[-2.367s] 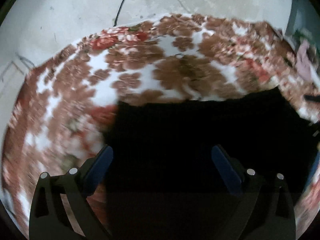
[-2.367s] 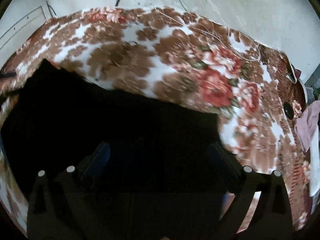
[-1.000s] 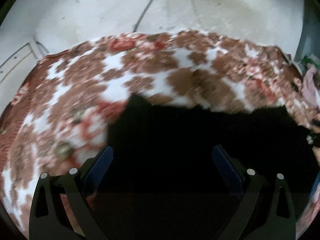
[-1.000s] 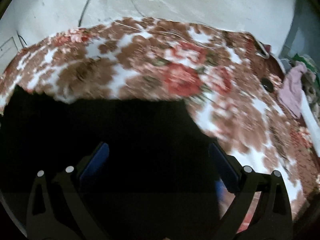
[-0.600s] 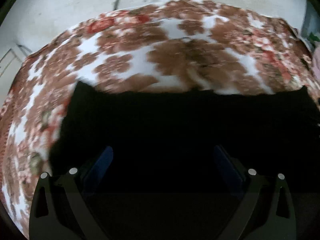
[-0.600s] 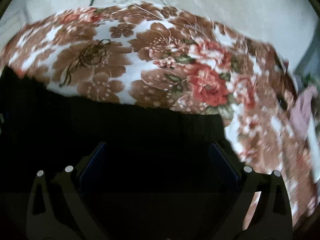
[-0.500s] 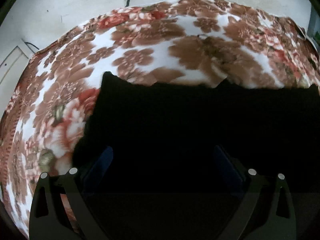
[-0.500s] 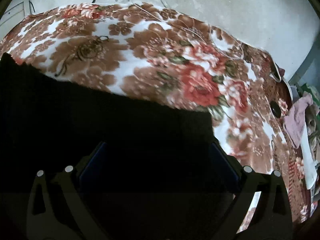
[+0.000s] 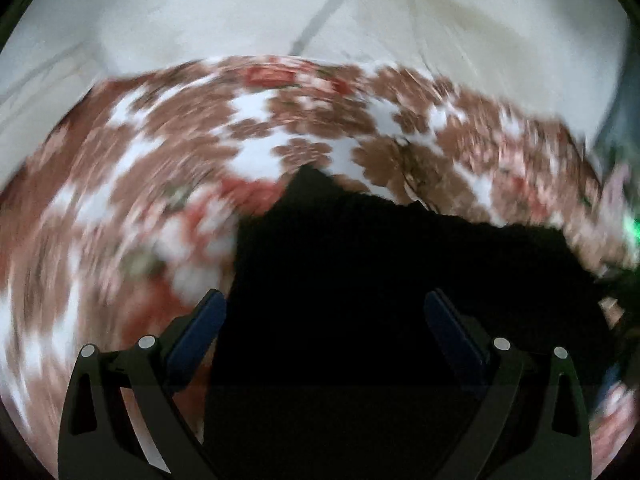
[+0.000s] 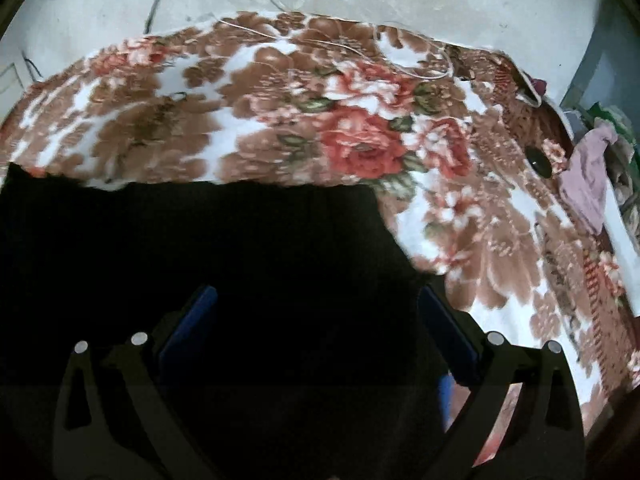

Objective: Fold large clothes

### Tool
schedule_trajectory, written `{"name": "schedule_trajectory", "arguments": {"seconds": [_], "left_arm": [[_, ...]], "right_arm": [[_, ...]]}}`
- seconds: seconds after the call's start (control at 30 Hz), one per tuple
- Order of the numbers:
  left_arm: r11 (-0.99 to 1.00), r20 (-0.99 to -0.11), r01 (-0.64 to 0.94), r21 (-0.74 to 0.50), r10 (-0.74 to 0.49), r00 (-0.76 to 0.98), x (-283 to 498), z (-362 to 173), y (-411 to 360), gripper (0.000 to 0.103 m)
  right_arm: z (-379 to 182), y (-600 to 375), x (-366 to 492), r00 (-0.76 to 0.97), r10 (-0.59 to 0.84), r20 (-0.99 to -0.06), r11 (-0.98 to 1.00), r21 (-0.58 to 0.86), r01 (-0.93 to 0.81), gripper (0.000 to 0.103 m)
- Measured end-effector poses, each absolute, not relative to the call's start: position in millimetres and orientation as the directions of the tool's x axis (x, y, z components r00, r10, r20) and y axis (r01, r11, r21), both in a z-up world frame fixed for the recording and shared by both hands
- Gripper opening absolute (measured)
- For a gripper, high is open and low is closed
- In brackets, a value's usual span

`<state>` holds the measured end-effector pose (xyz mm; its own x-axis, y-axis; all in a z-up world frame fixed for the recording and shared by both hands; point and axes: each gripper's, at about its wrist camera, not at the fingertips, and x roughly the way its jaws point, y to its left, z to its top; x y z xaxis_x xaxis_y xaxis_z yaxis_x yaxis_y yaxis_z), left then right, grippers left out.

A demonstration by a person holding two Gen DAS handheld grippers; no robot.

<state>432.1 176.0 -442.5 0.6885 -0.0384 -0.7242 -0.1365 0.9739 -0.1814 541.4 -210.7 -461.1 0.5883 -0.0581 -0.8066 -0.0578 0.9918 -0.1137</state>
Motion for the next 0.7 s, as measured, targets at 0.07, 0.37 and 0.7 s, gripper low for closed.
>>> {"name": "schedule_trajectory", "arguments": {"seconds": [0.07,0.37,0.7], "left_arm": [[0.929,-0.728,-0.222,-0.297,-0.069,0.682,384,-452,185,0.097],[0.691,-0.730,-0.434,-0.579,-0.202,0.653,267,-531,168,0.097],[0.637,-0.633,-0.416,-0.649,-0.149,0.760,296,-543,187,0.097]], "right_arm": [[-459,-200,532,0.577,-0.033,-0.816,0.993,-0.094,-0.076,0.098],[-459,-163,486,0.550,0.035,-0.834,0.993,-0.033,-0.112,0.098],[-470,-153,461,0.513,0.025,-0.858,0.991,-0.046,-0.124,0.098]]}}
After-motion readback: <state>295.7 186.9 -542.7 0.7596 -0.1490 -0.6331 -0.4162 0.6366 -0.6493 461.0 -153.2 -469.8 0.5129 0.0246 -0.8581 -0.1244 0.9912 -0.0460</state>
